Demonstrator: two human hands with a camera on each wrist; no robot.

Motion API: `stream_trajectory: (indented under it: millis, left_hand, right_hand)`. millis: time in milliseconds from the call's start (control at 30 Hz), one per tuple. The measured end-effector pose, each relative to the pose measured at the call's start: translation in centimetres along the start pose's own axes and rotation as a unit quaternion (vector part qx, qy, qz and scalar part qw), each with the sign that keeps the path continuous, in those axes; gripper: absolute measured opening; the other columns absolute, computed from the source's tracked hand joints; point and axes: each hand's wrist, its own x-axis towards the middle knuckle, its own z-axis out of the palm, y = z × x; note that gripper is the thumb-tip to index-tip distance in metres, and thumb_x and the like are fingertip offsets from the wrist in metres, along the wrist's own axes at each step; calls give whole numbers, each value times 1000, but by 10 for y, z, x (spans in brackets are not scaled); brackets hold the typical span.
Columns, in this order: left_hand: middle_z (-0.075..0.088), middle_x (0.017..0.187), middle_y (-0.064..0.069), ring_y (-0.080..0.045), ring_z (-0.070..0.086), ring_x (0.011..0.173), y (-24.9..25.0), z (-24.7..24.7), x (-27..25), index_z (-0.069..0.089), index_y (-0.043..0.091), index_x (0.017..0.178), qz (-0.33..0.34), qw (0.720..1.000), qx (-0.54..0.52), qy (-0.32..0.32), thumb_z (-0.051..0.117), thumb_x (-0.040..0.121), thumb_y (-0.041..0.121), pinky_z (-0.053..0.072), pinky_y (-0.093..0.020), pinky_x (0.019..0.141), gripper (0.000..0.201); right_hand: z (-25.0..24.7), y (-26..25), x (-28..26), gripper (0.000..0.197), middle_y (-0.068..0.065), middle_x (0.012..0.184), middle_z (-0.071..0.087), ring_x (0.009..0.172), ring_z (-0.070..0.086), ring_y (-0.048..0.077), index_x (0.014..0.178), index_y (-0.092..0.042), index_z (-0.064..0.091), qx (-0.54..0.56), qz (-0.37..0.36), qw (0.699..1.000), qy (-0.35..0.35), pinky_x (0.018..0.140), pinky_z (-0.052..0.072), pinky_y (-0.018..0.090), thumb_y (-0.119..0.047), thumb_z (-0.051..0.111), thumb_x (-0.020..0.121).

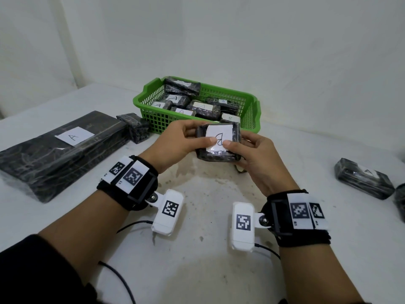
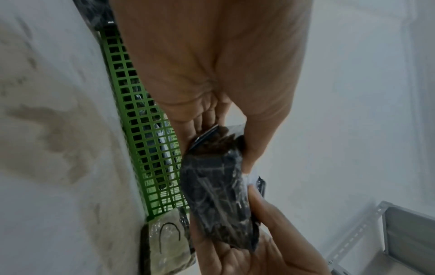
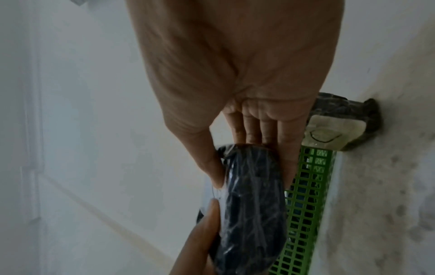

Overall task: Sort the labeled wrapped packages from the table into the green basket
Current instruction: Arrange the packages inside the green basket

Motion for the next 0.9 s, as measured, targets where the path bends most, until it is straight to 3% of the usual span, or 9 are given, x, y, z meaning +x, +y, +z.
stream_trajectory:
  millis: [67,200,333,467,600,733,800,900]
  left_hand:
    - [78,113,-4,-17,75,104,1,-1,-2,68,8,125,11,1000,28,-6,82,83,5,61,-28,90,44]
    - [76,119,-6,-21,73,111,0,2,-3,67,8,129,11,999,32,-34,80,86,8,58,-34,98,46]
    - [77,117,-11,-26,74,109,0,1,-1,69,7,127,24,1000,6,11,76,88,3,60,-34,94,41]
    - [75,120,-14,-25,74,107,3,-1,-1,66,6,128,0,997,-77,-6,75,84,12,61,-36,88,46]
    - [77,116,-12,-27,75,106,2,-3,-2,69,3,124,11,1000,-13,-10,73,89,-2,61,-36,89,36]
    - [77,117,-10,-23,74,107,5,-1,-5,69,4,125,24,999,25,-37,76,89,4,60,-32,93,37]
    - [77,116,-9,-22,74,107,4,2,-5,69,5,124,27,999,28,-34,73,92,7,60,-37,96,33]
    - [75,117,-17,-32,73,107,2,1,-3,68,2,124,40,999,33,-8,71,94,4,59,-46,98,31]
  right_hand:
    - [1,2,-1,33,9,106,81,98,78,23,115,-5,75,-15,2,1000,3,86,63,39,-18,84,86]
    - [-4,1,-1,32,10,98,82,85,78,20,108,-4,77,-33,-17,999,33,65,57,29,-24,85,85]
    - [-2,2,0,38,11,108,80,102,78,27,117,-5,74,-29,0,1000,-2,83,63,36,-14,87,82]
    - [-3,0,-1,37,15,109,80,101,78,30,116,-4,71,-16,-12,1000,-14,82,66,35,-2,84,82]
    - [-4,1,-2,41,12,110,80,103,78,28,120,-2,71,-22,-14,999,-19,86,65,37,-7,85,82]
    - [-1,0,-3,35,8,110,81,103,78,22,119,-4,75,-15,-31,999,-16,86,62,30,-15,82,87]
    - [-2,-1,-4,33,9,107,81,100,79,22,118,-3,76,-14,-45,999,-5,85,63,29,-14,82,88]
    - [-1,0,-2,36,8,109,81,103,78,23,119,-5,75,-22,-41,999,-12,93,62,36,-14,84,85]
